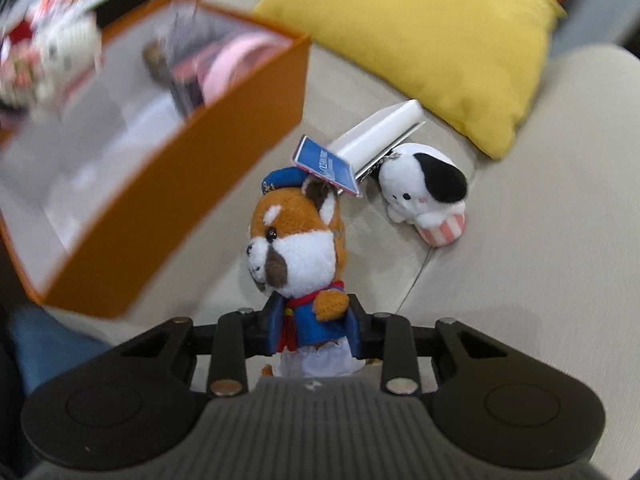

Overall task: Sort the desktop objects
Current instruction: 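Carry the bunny into the shoebox with the left tool while the right tool carries the red-panda plush there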

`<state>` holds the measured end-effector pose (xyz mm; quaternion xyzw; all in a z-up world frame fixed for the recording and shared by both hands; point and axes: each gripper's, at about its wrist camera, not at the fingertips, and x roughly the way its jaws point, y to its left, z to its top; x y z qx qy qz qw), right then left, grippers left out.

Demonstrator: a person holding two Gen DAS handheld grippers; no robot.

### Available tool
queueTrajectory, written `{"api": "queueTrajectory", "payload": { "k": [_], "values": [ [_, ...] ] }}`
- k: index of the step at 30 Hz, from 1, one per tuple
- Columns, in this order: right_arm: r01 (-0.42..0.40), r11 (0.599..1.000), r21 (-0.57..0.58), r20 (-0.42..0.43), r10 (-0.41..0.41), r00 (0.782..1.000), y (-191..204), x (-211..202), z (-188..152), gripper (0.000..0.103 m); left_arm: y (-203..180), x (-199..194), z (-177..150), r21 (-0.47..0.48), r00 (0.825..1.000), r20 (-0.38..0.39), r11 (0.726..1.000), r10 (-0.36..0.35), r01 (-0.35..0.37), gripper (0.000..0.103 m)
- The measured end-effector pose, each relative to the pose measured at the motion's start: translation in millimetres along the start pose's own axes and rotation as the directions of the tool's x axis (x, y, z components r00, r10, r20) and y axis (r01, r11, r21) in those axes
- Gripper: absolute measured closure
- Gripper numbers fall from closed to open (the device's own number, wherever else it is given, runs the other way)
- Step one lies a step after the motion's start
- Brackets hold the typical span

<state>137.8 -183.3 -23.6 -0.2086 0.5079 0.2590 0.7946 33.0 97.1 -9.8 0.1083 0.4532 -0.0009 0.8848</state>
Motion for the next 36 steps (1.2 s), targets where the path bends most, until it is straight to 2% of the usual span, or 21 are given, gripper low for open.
{"api": "queueTrajectory", "payload": {
  "k": [3,6,8,12,14,16,22,24,27,33,36],
  "values": [
    [-0.077,0.986,0.147,0.111,0.061,0.992,11,-27,5,0.070,-9,1,-2,0.027,0.999,0.030,0.999,0.044,-0.045,0.057],
    [-0.200,0.945,0.260,0.203,0.149,0.968,24,-44,14,0.070,-17,6,-4,0.031,0.995,0.044,0.995,0.091,-0.093,0.057],
    [-0.266,0.914,0.307,0.230,0.200,0.952,40,-44,25,0.070,-24,9,-4,0.026,0.992,0.044,0.993,0.116,-0.117,0.057],
    [-0.338,0.868,0.363,0.230,0.268,0.935,67,-21,52,0.070,-41,15,-5,0.050,0.983,0.049,0.983,0.176,-0.179,0.057],
    [-0.337,0.860,0.383,0.210,0.275,0.938,83,-2,64,0.070,-45,20,-6,0.043,0.981,0.037,0.980,0.191,-0.193,0.057],
    [-0.308,0.869,0.388,0.184,0.254,0.950,96,15,73,0.070,-47,27,-6,0.035,0.978,0.022,0.978,0.205,-0.206,0.057],
    [-0.255,0.858,0.446,0.095,0.238,0.967,124,58,88,0.070,-58,44,-5,0.081,0.963,0.018,0.959,0.269,-0.270,0.057],
    [-0.252,0.845,0.472,0.087,0.240,0.967,122,68,90,0.070,-58,52,-6,0.095,0.964,0.001,0.960,0.265,-0.264,0.057],
    [-0.275,0.809,0.520,0.065,0.284,0.957,119,84,89,0.070,-57,58,-5,0.111,0.969,-0.018,0.963,0.248,-0.244,0.056],
    [-0.246,0.803,0.544,-0.024,0.307,0.951,124,115,93,0.070,-53,74,-7,0.158,0.980,-0.088,0.973,0.181,-0.166,0.055],
    [-0.235,0.807,0.542,-0.053,0.312,0.948,127,127,97,0.070,-54,79,-10,0.177,0.981,-0.095,0.973,0.170,-0.151,0.054]
  ]
}}
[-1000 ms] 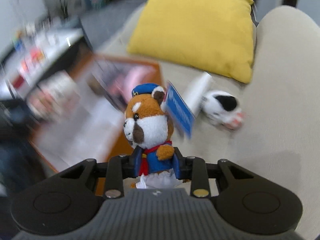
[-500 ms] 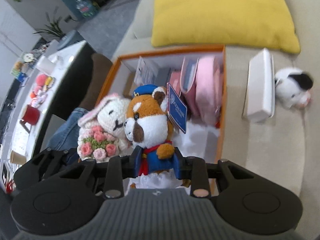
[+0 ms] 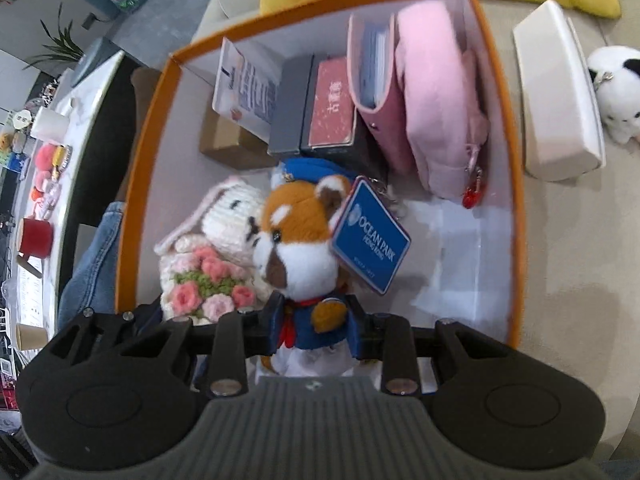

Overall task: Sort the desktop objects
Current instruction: 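Carry the bunny into the shoebox with the left tool while the right tool carries the red-panda plush there, then release the bunny with the left tool while the right tool releases the red-panda plush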

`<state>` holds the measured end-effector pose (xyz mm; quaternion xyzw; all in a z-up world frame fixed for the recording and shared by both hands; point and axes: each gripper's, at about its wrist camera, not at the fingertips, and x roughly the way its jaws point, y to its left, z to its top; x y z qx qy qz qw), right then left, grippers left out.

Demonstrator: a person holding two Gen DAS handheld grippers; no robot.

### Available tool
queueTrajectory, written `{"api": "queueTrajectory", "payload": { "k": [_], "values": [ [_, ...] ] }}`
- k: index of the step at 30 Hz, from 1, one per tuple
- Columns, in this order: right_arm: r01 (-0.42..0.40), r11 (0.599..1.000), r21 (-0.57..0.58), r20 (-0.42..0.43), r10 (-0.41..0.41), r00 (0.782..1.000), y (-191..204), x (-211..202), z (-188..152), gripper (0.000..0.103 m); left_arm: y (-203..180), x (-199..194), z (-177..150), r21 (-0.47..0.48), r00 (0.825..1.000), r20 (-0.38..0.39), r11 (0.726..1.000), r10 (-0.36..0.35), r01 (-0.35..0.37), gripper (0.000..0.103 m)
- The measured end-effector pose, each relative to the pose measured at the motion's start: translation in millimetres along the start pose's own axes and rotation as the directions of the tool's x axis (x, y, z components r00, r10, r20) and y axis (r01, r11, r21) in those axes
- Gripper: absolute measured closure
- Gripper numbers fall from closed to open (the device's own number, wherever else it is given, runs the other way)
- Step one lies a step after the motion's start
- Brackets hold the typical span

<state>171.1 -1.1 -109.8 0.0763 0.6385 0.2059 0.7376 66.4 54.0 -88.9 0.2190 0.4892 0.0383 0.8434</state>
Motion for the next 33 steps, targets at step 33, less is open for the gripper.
{"api": "queueTrajectory", "payload": {
  "k": [33],
  "values": [
    [0.012,0.979,-0.201,0.132,0.015,0.991,8,5,2,0.082,36,-26,-24,-0.132,0.965,0.147,0.963,-0.217,0.237,0.085]
  ]
}}
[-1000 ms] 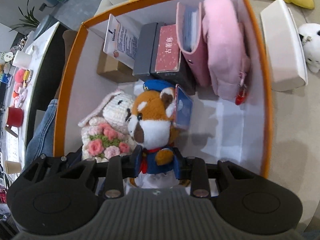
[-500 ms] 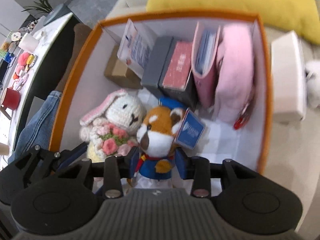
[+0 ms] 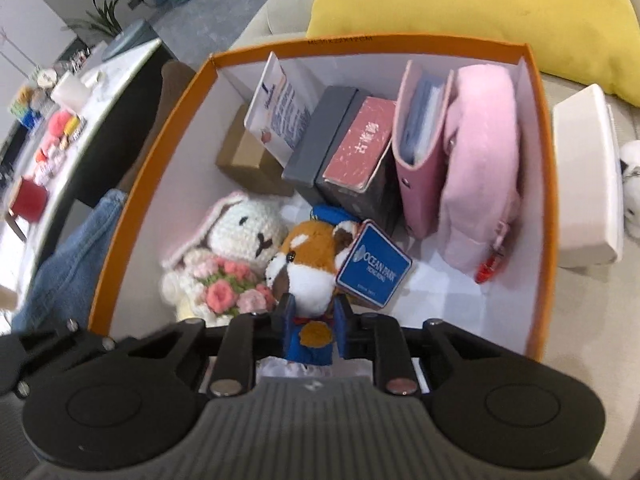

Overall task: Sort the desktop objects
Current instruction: 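Release the bunny with the left tool while the right tool releases the red-panda plush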

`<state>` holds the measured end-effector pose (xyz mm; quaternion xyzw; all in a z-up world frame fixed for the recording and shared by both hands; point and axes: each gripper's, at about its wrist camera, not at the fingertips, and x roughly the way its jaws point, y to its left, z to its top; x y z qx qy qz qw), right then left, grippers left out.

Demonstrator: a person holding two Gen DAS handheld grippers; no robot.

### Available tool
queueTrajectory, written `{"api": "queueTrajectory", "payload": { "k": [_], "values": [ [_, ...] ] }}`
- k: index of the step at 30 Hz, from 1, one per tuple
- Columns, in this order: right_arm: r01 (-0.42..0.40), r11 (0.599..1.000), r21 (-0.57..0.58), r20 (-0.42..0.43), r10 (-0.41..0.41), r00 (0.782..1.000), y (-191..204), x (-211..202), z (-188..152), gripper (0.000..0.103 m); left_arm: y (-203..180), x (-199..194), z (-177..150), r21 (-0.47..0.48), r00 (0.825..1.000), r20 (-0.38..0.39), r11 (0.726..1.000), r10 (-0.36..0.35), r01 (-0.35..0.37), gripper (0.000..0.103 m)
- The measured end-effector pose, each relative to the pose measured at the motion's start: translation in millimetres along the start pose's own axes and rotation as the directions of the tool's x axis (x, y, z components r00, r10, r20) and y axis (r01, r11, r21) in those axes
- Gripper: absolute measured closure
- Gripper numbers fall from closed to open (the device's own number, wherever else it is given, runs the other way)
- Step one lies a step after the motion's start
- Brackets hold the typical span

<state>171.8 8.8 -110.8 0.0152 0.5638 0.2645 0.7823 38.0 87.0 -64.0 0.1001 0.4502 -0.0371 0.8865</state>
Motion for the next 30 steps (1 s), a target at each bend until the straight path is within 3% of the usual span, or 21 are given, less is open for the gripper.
{"api": "queueTrajectory", "payload": {
  "k": [8,15,25,30],
  "values": [
    [0.003,1.000,0.006,0.016,-0.004,1.000,-2,3,-2,0.082,-7,-3,-5,0.032,1.000,0.006,0.999,0.027,-0.027,0.085],
    [0.008,1.000,-0.001,0.049,-0.008,0.999,-2,-13,-9,0.075,4,-14,-3,0.005,0.998,0.052,1.000,0.024,-0.024,0.084],
    [-0.002,0.996,-0.091,0.196,0.019,0.981,-2,-89,-25,0.075,-3,-59,25,0.048,0.989,0.144,0.999,-0.014,0.007,0.083],
    [0.068,0.989,-0.132,0.257,-0.032,0.966,-35,-139,-34,0.075,-20,-70,58,0.060,0.980,0.165,0.993,-0.108,0.099,0.083]
  ]
}}
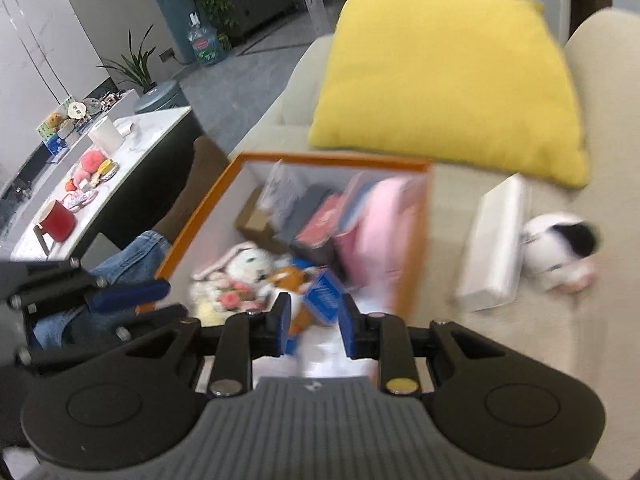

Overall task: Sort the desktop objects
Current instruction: 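Release the bunny with the left tool while the right tool releases the red-panda plush, then grasp the white tube box with the left tool while the right tool grasps the dog plush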

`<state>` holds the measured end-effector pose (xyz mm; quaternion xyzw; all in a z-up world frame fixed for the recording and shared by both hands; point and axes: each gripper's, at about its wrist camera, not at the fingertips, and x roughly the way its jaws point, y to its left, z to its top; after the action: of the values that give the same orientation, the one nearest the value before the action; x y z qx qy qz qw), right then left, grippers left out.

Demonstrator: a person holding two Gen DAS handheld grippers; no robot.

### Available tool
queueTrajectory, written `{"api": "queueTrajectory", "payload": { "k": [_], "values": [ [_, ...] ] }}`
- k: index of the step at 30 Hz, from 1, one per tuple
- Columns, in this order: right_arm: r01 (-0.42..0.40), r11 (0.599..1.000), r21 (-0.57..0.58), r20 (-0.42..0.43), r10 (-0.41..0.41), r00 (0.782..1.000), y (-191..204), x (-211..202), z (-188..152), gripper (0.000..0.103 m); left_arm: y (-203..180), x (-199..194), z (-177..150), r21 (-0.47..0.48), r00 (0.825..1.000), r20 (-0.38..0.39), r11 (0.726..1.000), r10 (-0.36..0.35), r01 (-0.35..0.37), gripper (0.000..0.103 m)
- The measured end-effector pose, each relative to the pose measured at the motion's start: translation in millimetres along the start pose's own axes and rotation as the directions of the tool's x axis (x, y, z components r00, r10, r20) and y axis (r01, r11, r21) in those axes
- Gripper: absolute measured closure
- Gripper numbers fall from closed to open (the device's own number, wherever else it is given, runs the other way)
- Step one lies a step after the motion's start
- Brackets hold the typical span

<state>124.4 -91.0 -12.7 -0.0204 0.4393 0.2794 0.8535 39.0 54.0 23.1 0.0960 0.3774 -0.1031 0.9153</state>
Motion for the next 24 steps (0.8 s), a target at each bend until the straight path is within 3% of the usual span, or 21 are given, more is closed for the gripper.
{"api": "queueTrajectory", "payload": {
  "k": [6,11,12,14,19,24],
  "values": [
    [0.146,0.987,-0.061,-0.013,-0.147,0.989,-59,-31,-5,0.075,-39,25,44,0.077,0.998,0.001,0.995,-0.066,0.066,0.077],
    [0.220,0.959,-0.179,-0.066,-0.235,0.970,-98,-26,-8,0.075,-67,72,76,0.084,0.989,-0.063,0.987,-0.133,0.138,0.066],
    [0.227,0.952,-0.206,-0.076,-0.247,0.966,-104,-24,-8,0.075,-73,82,81,0.091,0.988,-0.075,0.986,-0.135,0.142,0.064],
    [0.230,0.939,-0.254,-0.104,-0.263,0.959,-117,-16,-6,0.073,-85,104,91,0.112,0.985,-0.101,0.982,-0.143,0.154,0.049],
    [0.220,0.905,-0.364,-0.151,-0.290,0.945,-144,11,3,0.069,-107,153,110,0.162,0.979,-0.171,0.977,-0.113,0.141,0.046],
    [0.215,0.886,-0.410,-0.156,-0.300,0.941,-160,36,20,0.068,-117,209,123,0.166,0.959,-0.271,0.977,-0.085,0.134,0.041]
  ]
}}
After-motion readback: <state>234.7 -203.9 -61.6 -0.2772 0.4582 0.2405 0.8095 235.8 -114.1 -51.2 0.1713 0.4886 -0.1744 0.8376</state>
